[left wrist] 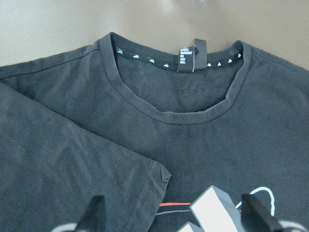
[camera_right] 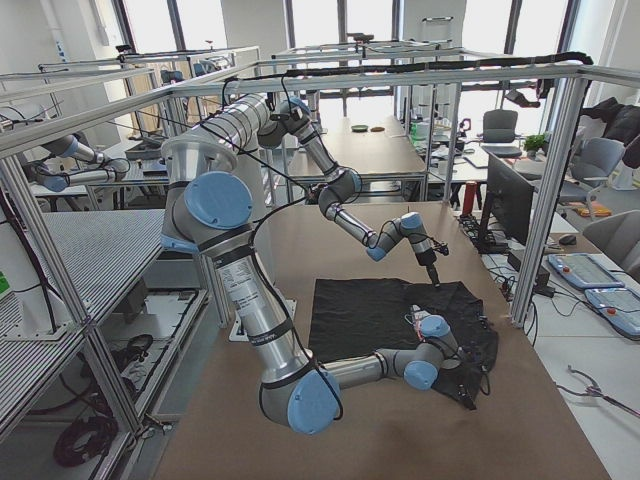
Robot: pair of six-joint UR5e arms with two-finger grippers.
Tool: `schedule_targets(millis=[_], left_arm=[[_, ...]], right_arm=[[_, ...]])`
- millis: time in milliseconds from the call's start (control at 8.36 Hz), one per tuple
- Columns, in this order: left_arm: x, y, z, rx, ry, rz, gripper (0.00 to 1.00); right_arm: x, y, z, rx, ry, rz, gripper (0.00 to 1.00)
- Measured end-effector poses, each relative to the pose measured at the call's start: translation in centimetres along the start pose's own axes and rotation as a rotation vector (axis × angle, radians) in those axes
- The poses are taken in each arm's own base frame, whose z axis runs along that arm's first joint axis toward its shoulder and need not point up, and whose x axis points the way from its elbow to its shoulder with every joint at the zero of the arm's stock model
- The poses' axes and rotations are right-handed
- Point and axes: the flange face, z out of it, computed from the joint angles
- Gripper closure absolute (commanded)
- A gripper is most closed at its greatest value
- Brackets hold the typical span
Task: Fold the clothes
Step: 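Grasp the other sleeve with the right gripper while the left holds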
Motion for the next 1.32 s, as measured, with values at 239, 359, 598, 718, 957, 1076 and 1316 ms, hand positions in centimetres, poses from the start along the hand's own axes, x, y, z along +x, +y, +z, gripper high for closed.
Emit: schedule_targets(millis=[239, 359, 598, 718, 957, 1076, 1316], left_arm=[[-0.1, 0.1, 0.1, -0.001, -0.001, 0.004, 0.0], [-0.1, 0.1, 0.1, -0.001, -0.002, 0.007, 0.0], [-0.2, 0.1, 0.2, -0.002, -0.004, 0.013, 0.0], [-0.3, 0.1, 0.2, -0.002, -0.005, 0.015, 0.0], [-0.3, 0.0, 0.1, -0.003, -0.004, 0.016, 0.0], [-0.4, -0.2, 0.0, -0.003, -0.002, 0.019, 0.0], [-1.6, -0.8, -0.2, 0.0, -0.012, 0.039, 0.0]], right_arm=[[0.3, 0.7, 0.4, 0.008, -0.002, -0.006, 1.0], [0.5, 0.8, 0.5, 0.01, -0.004, -0.007, 1.0], [0.5, 0.9, 0.4, 0.012, -0.008, -0.006, 1.0], [0.2, 0.8, 0.3, 0.015, -0.013, -0.006, 1.0], [-0.4, 0.5, -0.5, 0.025, -0.028, 0.0, 1.0], [-1.2, 0.1, -1.4, 0.036, -0.046, 0.012, 1.0], [-4.3, -1.2, -3.9, 0.06, -0.096, 0.073, 1.0]])
